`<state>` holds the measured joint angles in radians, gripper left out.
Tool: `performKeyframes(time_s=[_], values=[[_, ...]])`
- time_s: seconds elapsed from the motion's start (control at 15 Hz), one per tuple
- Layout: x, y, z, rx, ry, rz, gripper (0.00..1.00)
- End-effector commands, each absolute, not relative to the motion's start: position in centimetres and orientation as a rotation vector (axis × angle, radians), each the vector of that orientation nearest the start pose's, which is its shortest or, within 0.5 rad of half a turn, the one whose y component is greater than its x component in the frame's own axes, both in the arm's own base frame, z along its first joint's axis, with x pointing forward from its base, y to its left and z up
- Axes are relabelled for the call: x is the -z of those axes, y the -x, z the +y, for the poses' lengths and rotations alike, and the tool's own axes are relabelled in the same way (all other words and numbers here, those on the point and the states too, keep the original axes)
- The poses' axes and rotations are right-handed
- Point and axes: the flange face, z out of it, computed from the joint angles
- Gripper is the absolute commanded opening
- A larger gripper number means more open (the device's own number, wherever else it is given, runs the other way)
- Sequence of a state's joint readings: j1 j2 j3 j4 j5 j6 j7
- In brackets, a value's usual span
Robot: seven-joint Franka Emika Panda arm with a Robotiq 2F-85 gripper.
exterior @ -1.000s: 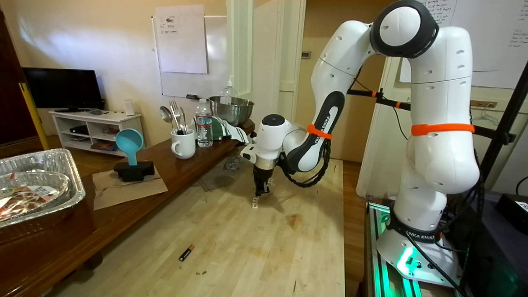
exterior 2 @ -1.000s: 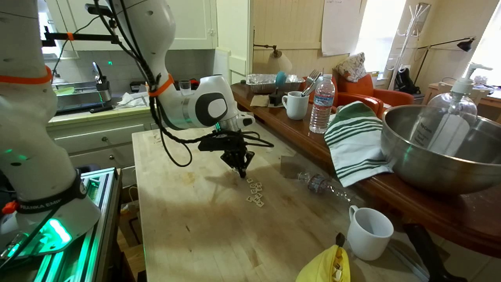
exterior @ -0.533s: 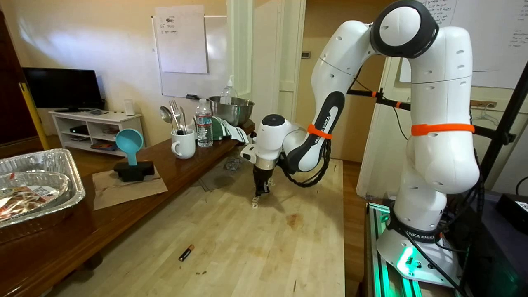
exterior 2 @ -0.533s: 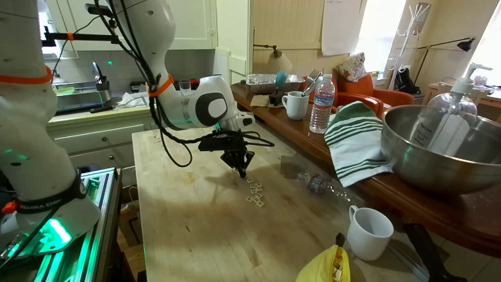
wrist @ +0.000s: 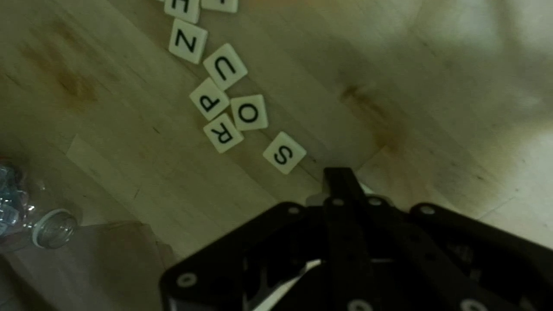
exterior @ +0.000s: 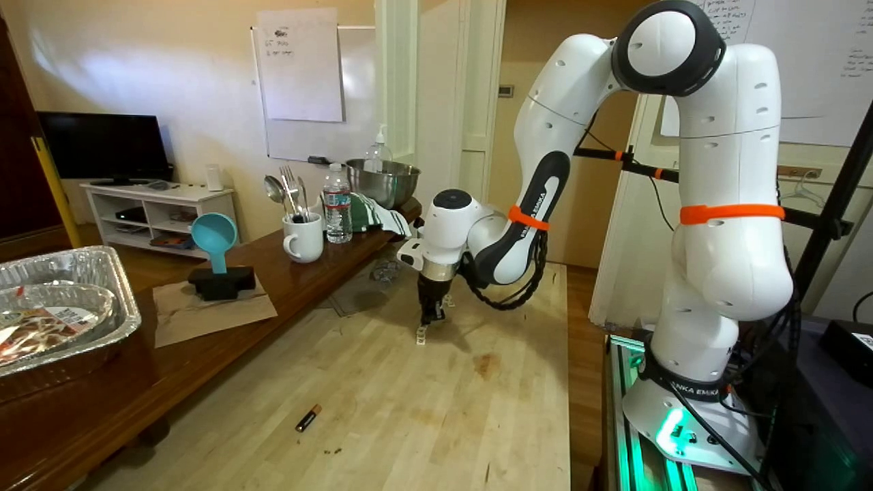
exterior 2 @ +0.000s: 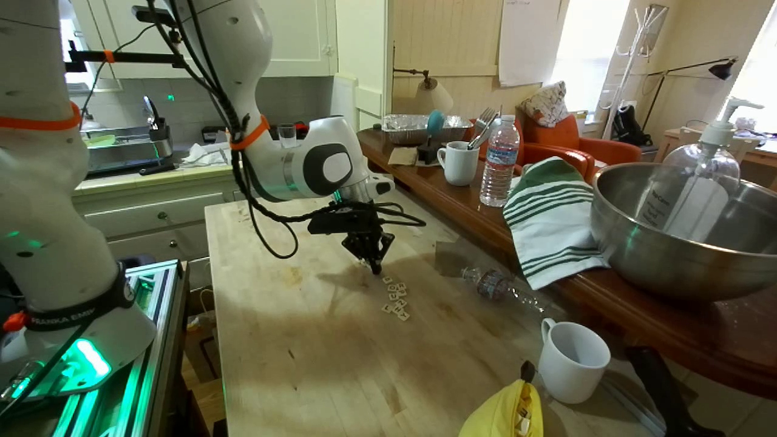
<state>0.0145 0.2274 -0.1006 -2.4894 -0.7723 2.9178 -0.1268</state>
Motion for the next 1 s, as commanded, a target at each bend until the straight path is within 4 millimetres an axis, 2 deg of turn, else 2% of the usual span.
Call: performKeyframes(time_s=[0.0,0.93], values=[[-19.8,-47.4,0.6,0.262,3.119,-1.336,0.00],[-21.2,-47.3,0.1,0.320,3.121,-1.289,0.00]])
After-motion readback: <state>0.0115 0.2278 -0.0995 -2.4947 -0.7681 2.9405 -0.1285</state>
